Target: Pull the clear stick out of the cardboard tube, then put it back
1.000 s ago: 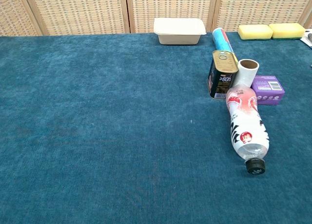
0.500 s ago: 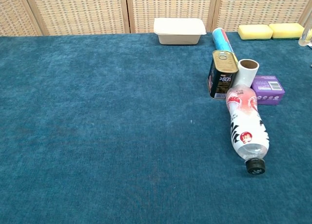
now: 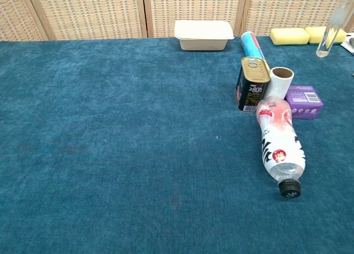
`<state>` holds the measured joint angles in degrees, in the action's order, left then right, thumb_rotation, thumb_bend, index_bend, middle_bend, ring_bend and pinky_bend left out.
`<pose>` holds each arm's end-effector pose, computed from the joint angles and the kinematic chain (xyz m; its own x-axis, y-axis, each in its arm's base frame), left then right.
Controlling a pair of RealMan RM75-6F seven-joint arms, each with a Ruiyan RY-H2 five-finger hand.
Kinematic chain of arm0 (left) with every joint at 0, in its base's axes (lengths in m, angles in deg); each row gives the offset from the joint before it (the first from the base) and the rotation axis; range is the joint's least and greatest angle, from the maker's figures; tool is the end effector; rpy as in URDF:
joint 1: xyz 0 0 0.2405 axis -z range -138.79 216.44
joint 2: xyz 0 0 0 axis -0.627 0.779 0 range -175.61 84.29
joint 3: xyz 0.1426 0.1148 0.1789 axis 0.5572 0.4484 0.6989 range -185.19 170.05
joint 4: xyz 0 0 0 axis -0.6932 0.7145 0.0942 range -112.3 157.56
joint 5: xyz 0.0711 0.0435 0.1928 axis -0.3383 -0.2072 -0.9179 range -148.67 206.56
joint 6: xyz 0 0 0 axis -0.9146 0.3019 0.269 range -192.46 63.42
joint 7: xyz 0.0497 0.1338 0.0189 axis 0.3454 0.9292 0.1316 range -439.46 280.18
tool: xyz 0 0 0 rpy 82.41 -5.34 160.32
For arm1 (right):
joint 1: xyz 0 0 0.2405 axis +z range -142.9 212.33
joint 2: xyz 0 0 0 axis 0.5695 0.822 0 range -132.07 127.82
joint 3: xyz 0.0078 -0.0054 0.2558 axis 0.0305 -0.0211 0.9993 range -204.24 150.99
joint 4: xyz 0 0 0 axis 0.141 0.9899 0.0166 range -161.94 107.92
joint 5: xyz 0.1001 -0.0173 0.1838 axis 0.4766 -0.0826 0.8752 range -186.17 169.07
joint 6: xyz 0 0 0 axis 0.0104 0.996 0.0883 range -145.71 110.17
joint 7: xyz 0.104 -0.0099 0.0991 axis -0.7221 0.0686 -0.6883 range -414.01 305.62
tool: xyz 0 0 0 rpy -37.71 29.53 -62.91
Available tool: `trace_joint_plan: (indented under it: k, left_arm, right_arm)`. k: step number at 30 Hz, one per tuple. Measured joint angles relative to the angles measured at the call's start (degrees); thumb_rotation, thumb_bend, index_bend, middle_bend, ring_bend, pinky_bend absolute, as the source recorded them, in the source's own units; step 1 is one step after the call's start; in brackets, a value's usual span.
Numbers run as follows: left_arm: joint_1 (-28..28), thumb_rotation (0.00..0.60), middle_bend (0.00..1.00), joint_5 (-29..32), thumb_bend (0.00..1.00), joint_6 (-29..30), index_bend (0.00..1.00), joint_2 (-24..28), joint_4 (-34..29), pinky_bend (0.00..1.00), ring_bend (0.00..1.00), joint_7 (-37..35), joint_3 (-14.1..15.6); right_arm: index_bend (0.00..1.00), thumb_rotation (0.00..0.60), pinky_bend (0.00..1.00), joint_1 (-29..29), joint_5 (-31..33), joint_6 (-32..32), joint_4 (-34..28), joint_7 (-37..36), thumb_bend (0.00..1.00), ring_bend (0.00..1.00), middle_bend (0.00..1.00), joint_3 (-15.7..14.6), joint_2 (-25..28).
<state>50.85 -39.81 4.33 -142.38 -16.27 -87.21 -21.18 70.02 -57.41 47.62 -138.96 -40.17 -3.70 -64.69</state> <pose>-0.4341 0.2473 0.0901 0.4706 -0.0033 0.8824 0.8174 0.3782 -0.4345 -0.1375 -0.3435 0.1518 0.1153 -0.0660 0.9911 -0.9881 -0.1098 0.1077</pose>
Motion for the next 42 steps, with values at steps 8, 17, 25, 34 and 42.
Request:
trace_joint_plan:
  k: [8, 17, 25, 34, 42]
  left_arm:
    - [-0.01, 0.6, 0.42, -0.02, 0.15, 0.0, 0.45, -0.01, 0.02, 0.32, 0.23, -0.06, 0.02]
    - [-0.01, 0.6, 0.42, -0.01, 0.15, 0.01, 0.45, -0.01, 0.03, 0.32, 0.23, -0.04, 0.01]
    - [0.0, 0.6, 0.42, 0.0, 0.15, -0.02, 0.45, -0.01, 0.02, 0.32, 0.23, -0.06, 0.01]
    - [-0.02, 0.6, 0.42, -0.03, 0.15, -0.03, 0.45, -0.01, 0.03, 0.32, 0.23, -0.14, 0.02]
    - [-0.02, 0.6, 0.42, -0.06, 0.15, -0.06, 0.45, 0.01, 0.05, 0.32, 0.23, -0.2, 0.06]
  right_arm:
    - [0.79, 0.6, 0.87, 2.62, 4.45, -2.96, 0.33, 0.18, 0.41, 0.94, 0.95, 0.11, 0.14]
    - [0.79, 0.6, 0.87, 4.72, 6.83, -4.03, 0.96, -0.08, 0.41, 0.94, 0.96, 0.17, -0.27]
    - [0.79, 0.6, 0.87, 6.32, 8.5, -4.31, 1.15, 0.51, 0.41, 0.94, 0.96, -0.43, -0.84]
    - [0.79, 0.6, 0.87, 8.21, 9.2, -3.83, 0.71, 1.52, 0.41, 0.94, 0.96, -0.97, -2.46]
    - [0.79, 0.6, 0.87, 9.75, 9.68, -2.68, 0.17, 2.88, 0.41, 0.94, 0.96, -1.27, -3.78]
